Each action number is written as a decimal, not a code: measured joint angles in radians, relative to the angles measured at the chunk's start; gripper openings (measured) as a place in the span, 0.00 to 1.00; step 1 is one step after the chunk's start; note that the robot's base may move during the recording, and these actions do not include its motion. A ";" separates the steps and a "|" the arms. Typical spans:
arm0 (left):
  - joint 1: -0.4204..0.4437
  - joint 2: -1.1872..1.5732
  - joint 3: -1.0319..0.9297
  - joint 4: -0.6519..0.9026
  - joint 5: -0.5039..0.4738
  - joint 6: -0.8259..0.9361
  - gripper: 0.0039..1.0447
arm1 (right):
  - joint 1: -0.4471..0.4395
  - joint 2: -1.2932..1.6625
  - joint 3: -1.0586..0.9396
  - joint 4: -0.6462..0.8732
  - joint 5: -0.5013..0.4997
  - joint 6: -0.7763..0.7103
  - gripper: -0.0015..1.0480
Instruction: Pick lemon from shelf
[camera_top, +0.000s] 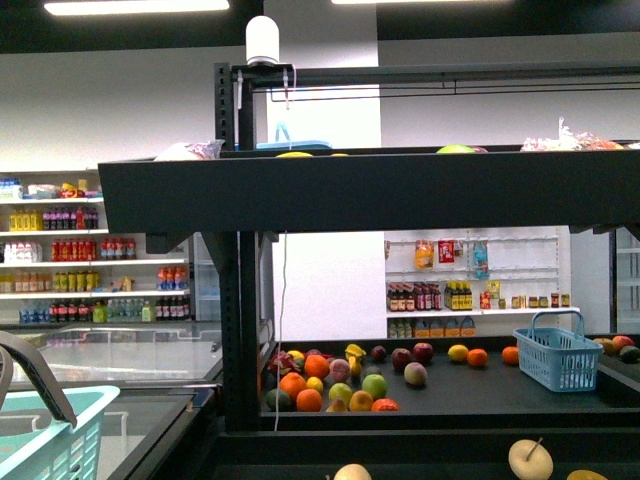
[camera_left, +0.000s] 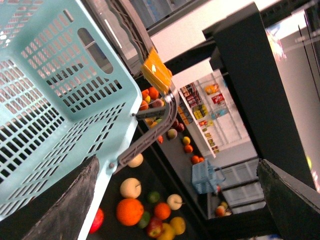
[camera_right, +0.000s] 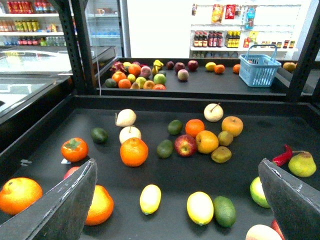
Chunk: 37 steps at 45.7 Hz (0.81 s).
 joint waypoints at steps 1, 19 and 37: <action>0.010 0.056 0.020 0.021 0.000 -0.040 0.93 | 0.000 0.000 0.000 0.000 0.000 0.000 0.93; 0.023 0.692 0.321 0.285 -0.038 -0.349 0.93 | 0.000 0.000 0.000 0.000 0.000 0.000 0.93; -0.043 0.967 0.592 0.302 -0.122 -0.358 0.93 | 0.000 0.000 0.000 0.000 0.000 0.000 0.93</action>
